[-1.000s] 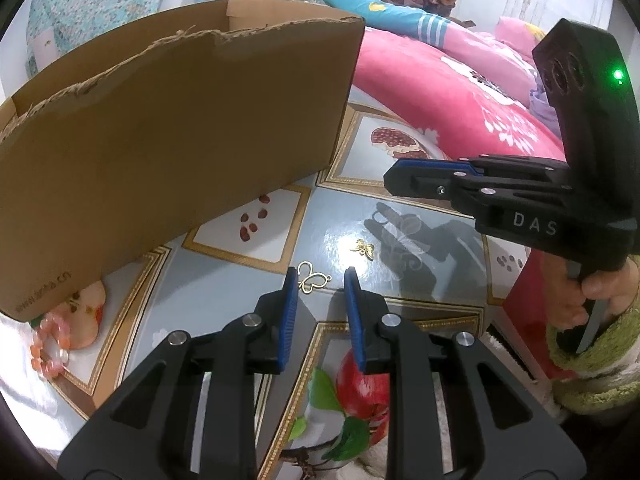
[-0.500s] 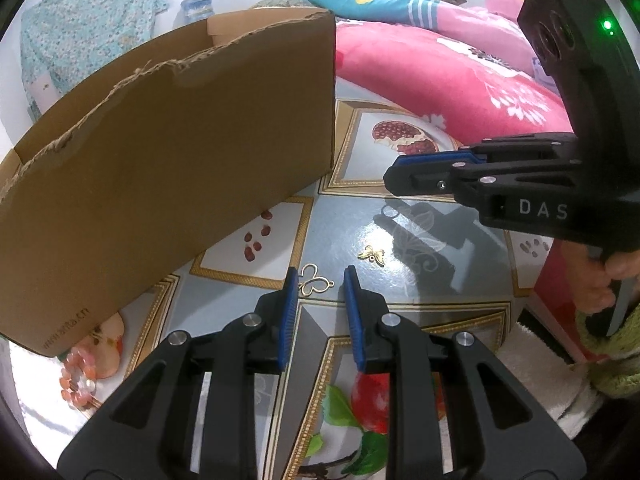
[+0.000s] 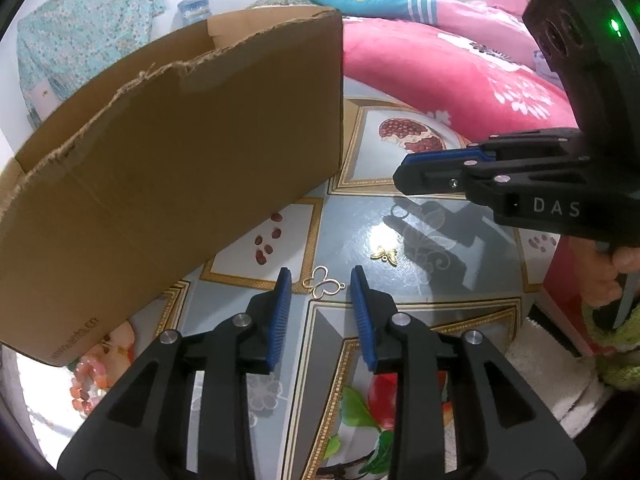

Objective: Organize jewelry

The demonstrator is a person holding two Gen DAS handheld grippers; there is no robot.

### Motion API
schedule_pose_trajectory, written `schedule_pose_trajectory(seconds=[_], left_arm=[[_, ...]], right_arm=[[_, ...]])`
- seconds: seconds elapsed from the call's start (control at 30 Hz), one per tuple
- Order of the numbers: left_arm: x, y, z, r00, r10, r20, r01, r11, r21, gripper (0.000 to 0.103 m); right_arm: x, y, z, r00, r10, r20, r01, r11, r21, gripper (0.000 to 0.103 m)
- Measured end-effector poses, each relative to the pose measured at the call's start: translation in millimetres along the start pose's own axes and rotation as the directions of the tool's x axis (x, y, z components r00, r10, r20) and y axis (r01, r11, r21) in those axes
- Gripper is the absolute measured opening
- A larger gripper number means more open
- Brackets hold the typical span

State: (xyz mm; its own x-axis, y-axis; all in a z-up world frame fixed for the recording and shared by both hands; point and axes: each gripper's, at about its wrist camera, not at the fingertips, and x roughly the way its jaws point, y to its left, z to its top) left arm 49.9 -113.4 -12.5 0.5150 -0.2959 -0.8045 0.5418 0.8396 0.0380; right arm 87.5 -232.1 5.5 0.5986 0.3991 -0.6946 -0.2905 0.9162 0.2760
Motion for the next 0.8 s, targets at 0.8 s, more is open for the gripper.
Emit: schedule_pose_trajectory(seconds=[0.8], left_arm=[[-2, -7, -3, 0.998, -0.054, 0.036, 0.051, 0.996, 0.079, 0.009]], right_arm=[[2, 1, 2, 1.000, 0.009, 0.004, -0.009, 1.000, -0.006, 0.011]])
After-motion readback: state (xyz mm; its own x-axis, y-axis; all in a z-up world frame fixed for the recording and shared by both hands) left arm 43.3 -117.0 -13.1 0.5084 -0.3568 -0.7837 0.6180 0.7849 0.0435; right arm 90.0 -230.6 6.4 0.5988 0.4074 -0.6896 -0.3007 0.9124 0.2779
